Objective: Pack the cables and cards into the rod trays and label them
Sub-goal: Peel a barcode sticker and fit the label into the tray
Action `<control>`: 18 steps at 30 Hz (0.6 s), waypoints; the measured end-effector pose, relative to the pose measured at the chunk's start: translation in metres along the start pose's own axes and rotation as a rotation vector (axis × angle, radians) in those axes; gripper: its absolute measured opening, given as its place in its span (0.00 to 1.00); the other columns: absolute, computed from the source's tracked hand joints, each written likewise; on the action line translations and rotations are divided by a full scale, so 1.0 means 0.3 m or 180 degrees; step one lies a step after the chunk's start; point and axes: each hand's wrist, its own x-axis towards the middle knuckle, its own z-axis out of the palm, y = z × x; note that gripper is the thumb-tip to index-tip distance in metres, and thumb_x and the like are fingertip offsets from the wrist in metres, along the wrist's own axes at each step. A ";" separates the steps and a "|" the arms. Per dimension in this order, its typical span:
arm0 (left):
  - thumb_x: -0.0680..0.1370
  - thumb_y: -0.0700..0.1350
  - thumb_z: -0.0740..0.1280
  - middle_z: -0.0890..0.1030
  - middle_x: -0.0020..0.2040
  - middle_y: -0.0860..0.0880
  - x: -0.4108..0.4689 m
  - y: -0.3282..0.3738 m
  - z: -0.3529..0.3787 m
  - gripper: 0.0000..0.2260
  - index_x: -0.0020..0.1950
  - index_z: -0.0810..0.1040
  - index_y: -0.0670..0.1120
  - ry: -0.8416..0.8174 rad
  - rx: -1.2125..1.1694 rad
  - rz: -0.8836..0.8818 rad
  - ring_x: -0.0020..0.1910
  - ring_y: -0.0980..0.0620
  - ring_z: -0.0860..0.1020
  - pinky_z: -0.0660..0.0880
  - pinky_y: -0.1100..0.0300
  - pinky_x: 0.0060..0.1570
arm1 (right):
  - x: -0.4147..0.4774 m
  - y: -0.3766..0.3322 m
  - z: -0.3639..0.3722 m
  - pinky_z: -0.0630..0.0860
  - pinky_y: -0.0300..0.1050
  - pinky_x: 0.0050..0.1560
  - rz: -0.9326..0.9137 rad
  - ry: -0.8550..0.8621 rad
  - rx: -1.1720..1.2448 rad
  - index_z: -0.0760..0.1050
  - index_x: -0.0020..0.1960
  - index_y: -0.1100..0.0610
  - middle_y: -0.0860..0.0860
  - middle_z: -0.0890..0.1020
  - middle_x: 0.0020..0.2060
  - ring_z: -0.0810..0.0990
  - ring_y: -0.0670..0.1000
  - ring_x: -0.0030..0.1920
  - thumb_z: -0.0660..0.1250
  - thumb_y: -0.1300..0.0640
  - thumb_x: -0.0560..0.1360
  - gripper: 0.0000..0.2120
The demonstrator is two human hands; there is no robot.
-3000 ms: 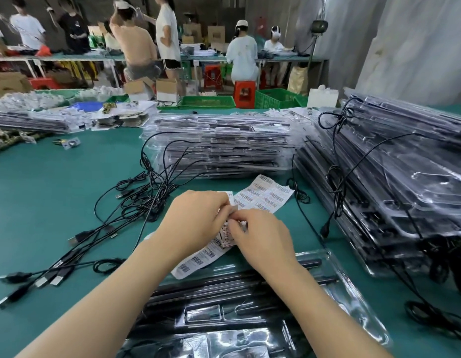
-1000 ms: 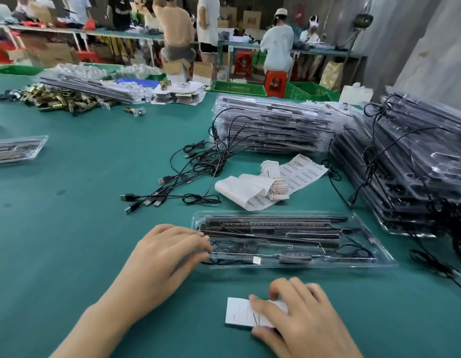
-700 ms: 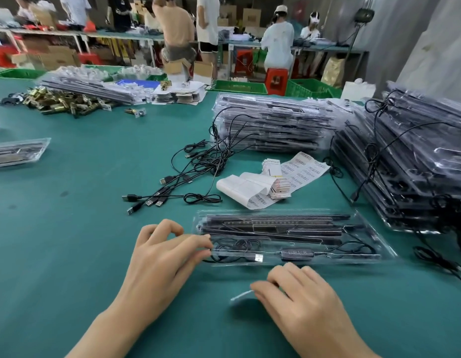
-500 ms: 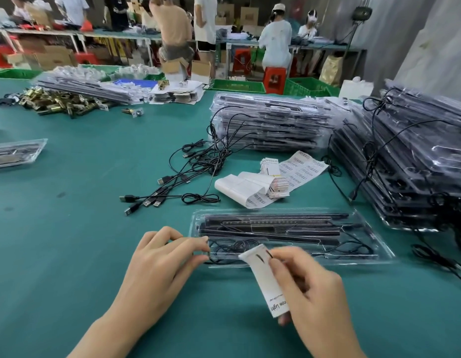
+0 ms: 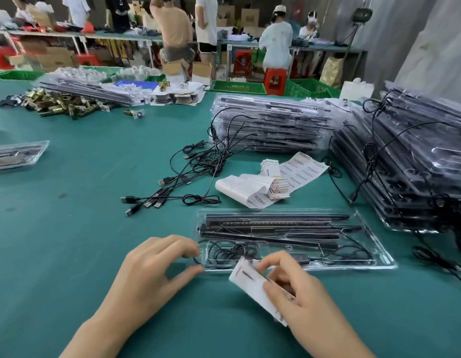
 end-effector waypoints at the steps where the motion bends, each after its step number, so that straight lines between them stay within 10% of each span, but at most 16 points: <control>1: 0.77 0.54 0.73 0.81 0.52 0.64 -0.003 -0.001 -0.001 0.07 0.49 0.77 0.56 0.0036 -0.0126 -0.0064 0.49 0.60 0.81 0.77 0.59 0.50 | -0.001 -0.006 -0.002 0.72 0.38 0.41 -0.0001 -0.0165 -0.0212 0.72 0.58 0.38 0.42 0.81 0.42 0.75 0.42 0.37 0.62 0.59 0.80 0.16; 6: 0.75 0.43 0.73 0.80 0.46 0.57 0.001 -0.002 0.012 0.12 0.45 0.73 0.57 0.0414 -0.0772 -0.0430 0.46 0.51 0.82 0.79 0.58 0.46 | -0.001 -0.035 0.030 0.74 0.34 0.55 -0.0137 -0.0067 -0.0361 0.75 0.56 0.33 0.33 0.81 0.53 0.79 0.39 0.56 0.64 0.62 0.78 0.22; 11: 0.75 0.51 0.76 0.81 0.44 0.56 -0.007 -0.002 0.038 0.12 0.43 0.72 0.55 0.0465 -0.0666 -0.1210 0.40 0.58 0.83 0.72 0.70 0.37 | 0.029 -0.045 0.085 0.74 0.35 0.39 -0.0038 0.0603 -0.0276 0.78 0.49 0.34 0.33 0.81 0.47 0.80 0.37 0.36 0.69 0.55 0.79 0.14; 18: 0.77 0.53 0.71 0.82 0.44 0.57 0.006 0.006 0.029 0.07 0.40 0.82 0.55 0.0333 -0.0685 -0.1041 0.40 0.53 0.81 0.75 0.60 0.39 | 0.076 -0.055 0.120 0.73 0.33 0.34 0.0514 0.0509 0.0425 0.80 0.48 0.34 0.34 0.82 0.46 0.78 0.41 0.31 0.68 0.59 0.77 0.17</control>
